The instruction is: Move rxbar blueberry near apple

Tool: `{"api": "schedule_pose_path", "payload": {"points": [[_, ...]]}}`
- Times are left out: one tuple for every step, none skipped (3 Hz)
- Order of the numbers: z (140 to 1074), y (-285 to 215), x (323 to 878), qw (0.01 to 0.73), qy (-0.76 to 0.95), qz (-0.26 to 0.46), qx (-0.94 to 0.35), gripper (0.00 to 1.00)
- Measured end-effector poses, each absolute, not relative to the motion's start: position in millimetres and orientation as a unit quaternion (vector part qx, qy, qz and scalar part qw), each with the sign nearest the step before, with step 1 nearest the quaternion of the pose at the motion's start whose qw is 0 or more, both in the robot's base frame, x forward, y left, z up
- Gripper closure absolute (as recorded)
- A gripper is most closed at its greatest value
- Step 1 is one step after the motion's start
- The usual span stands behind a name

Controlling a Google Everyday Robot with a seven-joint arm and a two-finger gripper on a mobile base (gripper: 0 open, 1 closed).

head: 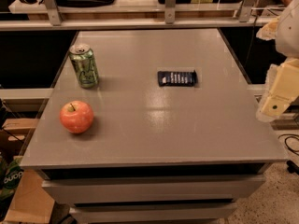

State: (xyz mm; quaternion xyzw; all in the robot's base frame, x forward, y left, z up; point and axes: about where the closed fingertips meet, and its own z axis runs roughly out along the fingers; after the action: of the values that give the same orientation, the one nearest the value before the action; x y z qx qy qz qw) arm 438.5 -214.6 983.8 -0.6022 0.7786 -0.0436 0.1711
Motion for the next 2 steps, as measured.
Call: {"api": "schedule_pose_path", "payload": {"points": [[983.9, -214.6, 438.5, 0.171, 0.779, -0.044, -0.602, 0.00], [983.9, -215.2, 443.3, 0.177, 0.770, -0.046, -0.611, 0.00]]}}
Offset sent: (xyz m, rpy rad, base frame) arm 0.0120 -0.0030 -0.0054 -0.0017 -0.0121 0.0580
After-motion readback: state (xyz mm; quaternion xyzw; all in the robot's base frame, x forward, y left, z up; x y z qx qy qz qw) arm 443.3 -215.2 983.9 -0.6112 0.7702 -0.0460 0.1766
